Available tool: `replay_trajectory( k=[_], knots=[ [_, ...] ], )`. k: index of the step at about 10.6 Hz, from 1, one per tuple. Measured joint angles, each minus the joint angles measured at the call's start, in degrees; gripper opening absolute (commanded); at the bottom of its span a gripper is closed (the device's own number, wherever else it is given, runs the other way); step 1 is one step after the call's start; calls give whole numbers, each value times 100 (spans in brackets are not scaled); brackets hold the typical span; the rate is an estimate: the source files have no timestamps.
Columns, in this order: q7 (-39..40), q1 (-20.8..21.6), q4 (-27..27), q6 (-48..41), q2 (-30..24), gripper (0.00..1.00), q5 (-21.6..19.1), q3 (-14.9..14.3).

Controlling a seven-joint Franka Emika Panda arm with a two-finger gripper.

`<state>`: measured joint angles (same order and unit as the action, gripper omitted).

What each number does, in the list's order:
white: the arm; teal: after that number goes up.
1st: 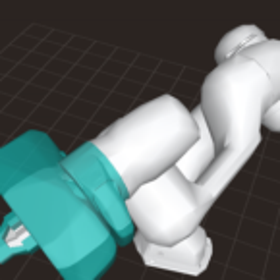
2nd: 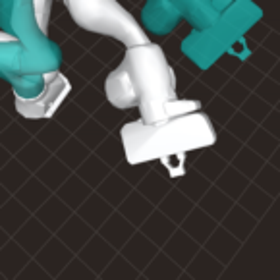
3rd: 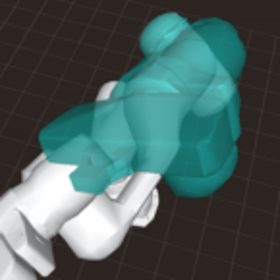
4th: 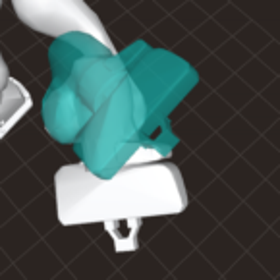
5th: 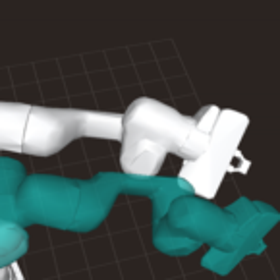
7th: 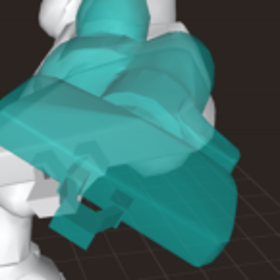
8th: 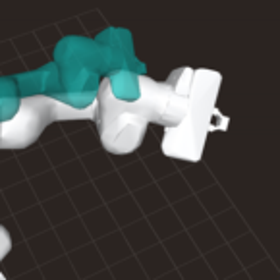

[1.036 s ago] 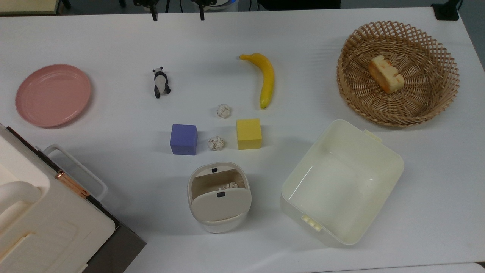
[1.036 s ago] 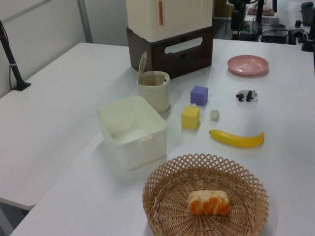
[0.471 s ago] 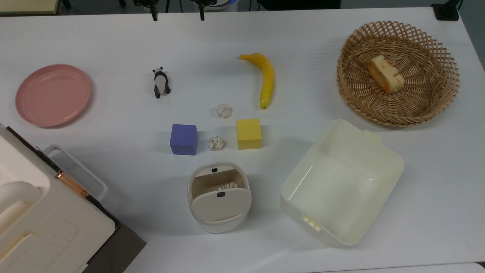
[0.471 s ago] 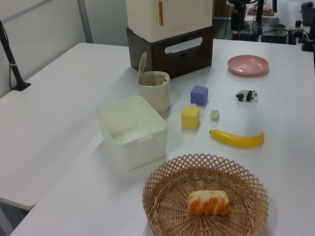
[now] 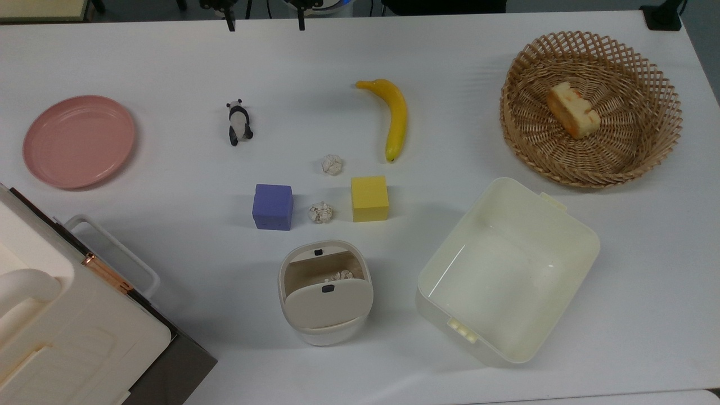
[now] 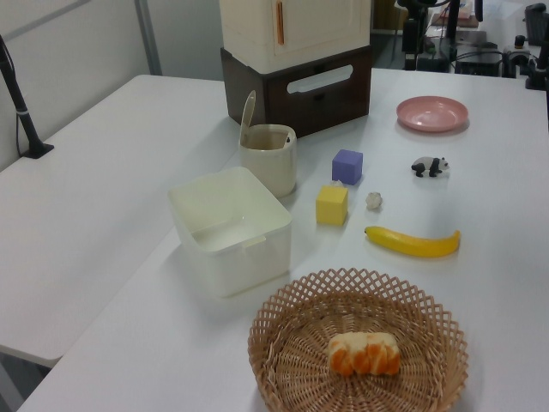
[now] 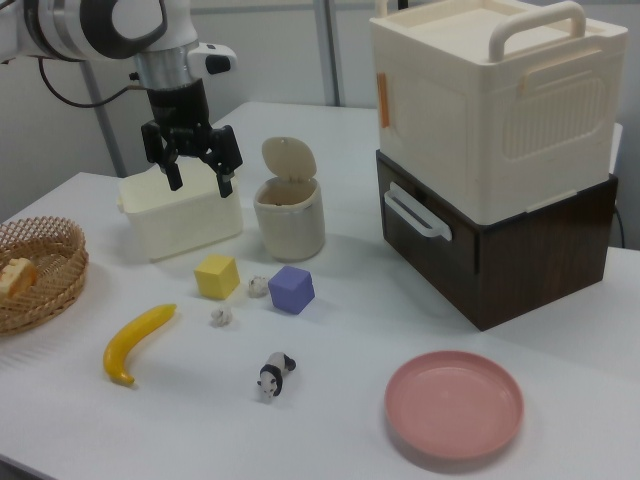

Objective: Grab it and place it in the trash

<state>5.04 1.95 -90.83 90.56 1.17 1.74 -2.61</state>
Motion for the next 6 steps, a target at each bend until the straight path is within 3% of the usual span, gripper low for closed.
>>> replay_trajectory(
  k=[6],
  knots=[
    [-1,38,0,-87,0,100,0,12]
  ],
)
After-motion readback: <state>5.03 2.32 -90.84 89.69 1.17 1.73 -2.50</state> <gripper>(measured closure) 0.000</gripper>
